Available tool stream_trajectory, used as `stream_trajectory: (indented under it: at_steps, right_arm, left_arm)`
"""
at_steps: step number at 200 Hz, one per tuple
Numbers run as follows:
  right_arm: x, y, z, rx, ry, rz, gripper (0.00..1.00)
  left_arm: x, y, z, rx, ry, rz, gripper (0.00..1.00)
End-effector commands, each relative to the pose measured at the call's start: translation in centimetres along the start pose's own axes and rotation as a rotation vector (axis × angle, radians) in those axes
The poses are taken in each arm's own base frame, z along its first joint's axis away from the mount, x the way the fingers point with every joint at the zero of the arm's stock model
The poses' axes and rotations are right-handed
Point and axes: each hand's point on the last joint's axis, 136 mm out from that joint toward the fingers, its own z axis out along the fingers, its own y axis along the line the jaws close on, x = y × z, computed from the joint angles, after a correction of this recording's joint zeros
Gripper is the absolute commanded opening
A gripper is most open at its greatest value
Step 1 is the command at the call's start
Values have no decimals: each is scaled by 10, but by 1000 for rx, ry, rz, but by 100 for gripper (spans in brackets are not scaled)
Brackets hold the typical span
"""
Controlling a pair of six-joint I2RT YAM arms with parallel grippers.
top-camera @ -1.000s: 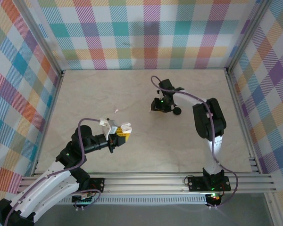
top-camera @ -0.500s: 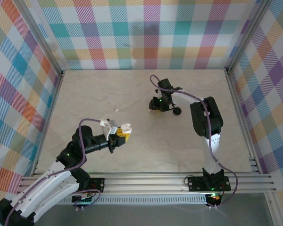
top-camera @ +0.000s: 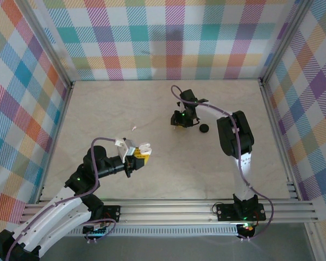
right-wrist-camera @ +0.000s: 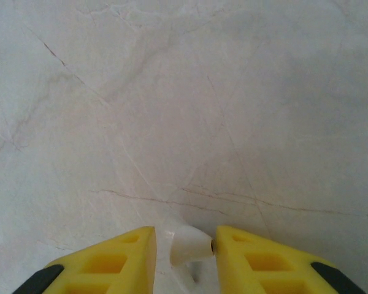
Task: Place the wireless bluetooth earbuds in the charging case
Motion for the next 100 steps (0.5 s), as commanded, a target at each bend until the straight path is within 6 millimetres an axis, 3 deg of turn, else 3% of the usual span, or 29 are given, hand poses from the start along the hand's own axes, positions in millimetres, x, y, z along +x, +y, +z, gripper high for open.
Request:
stream_trajectory:
  at_steps: [1,42,100]
  right_arm:
    - [6,5,9,-4,38,-7,29]
    - [5,7,10,-1,47,-13,18]
    - [7,12,0,24,37,-46,13]
  left_arm:
    - [-3,3,-3,-18,-21,14,0]
    - [-3,3,-4,-21,-26,17,0]
    - [-2,3,-4,-24,-26,15,0]
